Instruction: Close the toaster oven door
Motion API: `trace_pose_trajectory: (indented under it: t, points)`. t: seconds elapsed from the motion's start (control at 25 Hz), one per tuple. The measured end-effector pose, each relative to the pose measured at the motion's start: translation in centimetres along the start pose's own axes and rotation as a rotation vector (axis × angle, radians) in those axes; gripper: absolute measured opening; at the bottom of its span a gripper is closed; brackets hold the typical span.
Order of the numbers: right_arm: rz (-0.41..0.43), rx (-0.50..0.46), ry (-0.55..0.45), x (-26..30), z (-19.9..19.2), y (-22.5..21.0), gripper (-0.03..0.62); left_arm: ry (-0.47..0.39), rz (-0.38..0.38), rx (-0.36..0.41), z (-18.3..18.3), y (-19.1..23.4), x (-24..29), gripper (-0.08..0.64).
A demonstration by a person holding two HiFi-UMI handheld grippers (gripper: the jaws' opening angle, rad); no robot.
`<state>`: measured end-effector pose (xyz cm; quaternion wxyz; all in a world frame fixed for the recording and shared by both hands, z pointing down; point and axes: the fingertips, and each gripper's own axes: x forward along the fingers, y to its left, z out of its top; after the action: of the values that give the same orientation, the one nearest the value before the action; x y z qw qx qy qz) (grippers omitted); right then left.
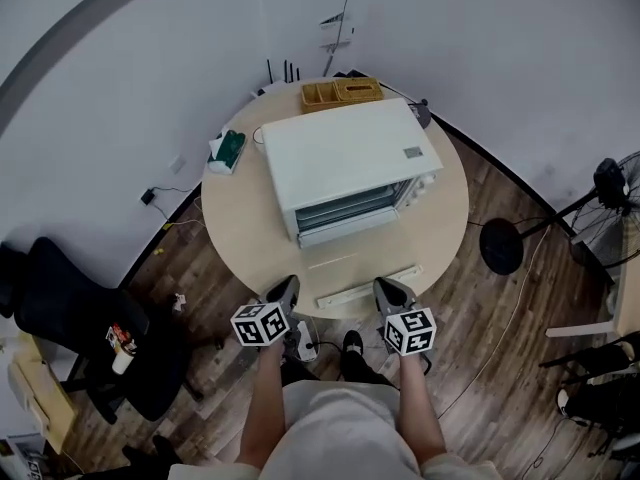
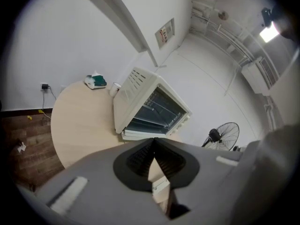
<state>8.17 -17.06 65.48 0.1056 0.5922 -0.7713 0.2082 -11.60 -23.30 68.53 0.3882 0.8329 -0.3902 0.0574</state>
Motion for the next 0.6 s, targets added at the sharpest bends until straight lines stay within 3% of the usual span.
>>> trace_pose_trajectory:
  t: [0.16,0.32,0.6]
  points:
    - [0.038,-0.006,0.009,0.1,0.5,-2.9,0.0,-0.023,0.03,-0.028,-1.5,-1.5,1.4,0.058]
    - [0.108,-0.034,0.03,1.1,-0.2,-2.8,0.0,-0.011,0.052,-0.059,-3.5,-1.8,1.7,0.058]
    - [0.207,-0.17,0.112,2.5,-2.7,-1.5,0.0,-0.053,0.068,-0.405,-8.6,0.6,1.9,0.065]
